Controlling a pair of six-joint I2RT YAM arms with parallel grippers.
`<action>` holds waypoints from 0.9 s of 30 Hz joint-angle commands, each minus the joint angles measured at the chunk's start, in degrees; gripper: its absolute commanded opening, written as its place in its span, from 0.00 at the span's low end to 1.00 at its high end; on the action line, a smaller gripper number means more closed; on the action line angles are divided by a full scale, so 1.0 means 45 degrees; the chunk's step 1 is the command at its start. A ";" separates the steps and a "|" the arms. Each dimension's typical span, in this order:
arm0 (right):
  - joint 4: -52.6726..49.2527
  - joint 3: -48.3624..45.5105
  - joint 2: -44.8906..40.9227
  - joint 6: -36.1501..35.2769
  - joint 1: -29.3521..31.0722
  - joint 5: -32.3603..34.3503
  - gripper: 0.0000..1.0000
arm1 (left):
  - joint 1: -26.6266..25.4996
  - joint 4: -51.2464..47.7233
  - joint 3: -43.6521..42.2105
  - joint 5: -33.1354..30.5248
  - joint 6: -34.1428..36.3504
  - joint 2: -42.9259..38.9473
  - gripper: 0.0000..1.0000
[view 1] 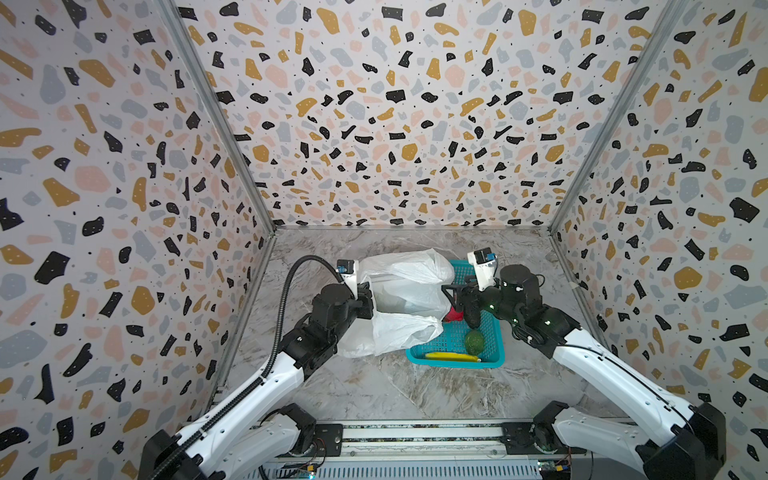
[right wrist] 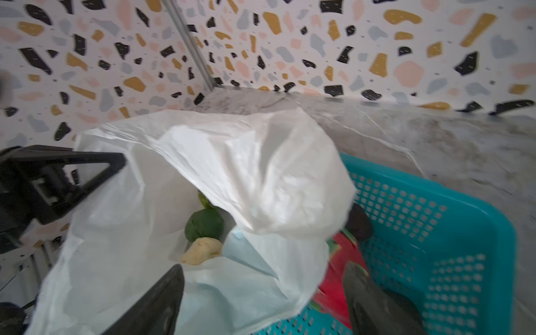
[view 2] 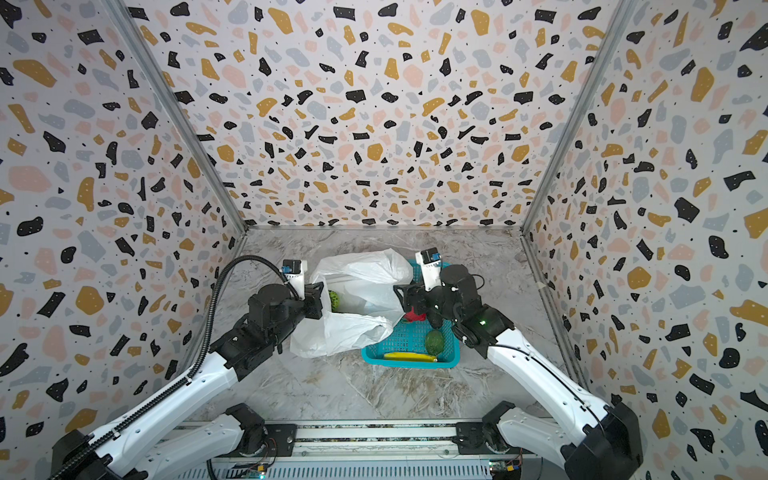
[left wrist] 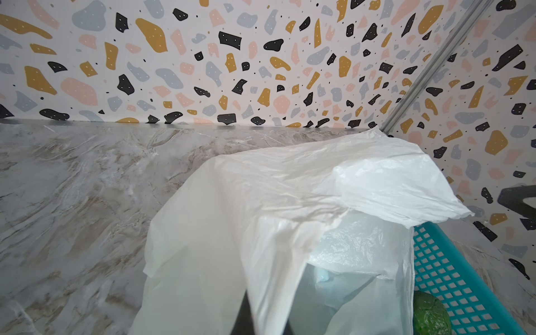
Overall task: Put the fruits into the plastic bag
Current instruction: 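Return the right gripper to the basket and grasp the green avocado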
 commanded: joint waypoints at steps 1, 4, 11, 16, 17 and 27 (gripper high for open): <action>-0.2003 -0.0351 0.0054 0.0434 -0.0103 0.1111 0.83 | 0.0066 0.0538 0.0099 -0.0356 -0.0184 0.0012 0.00; -0.2930 -0.0455 0.0646 0.0685 -0.0098 0.1525 0.81 | 0.0066 0.0541 0.0158 -0.0293 -0.0246 0.0105 0.00; -0.4900 -0.0224 0.2413 0.1246 0.0849 0.3628 0.79 | 0.0066 0.0469 0.0177 -0.0368 -0.0224 0.0062 0.00; -0.5812 -0.0029 0.3688 0.1710 0.1093 0.4419 0.77 | 0.0066 0.0474 0.0215 -0.0356 -0.0178 0.0075 0.00; -0.5899 -0.0067 0.3853 0.1799 0.1094 0.4499 0.77 | 0.0076 0.0469 0.0217 -0.0356 -0.0155 0.0059 0.00; -0.4717 -0.0859 0.4739 0.1978 0.1096 0.3830 0.72 | 0.0069 0.0527 0.0041 -0.0440 -0.0087 -0.0017 0.00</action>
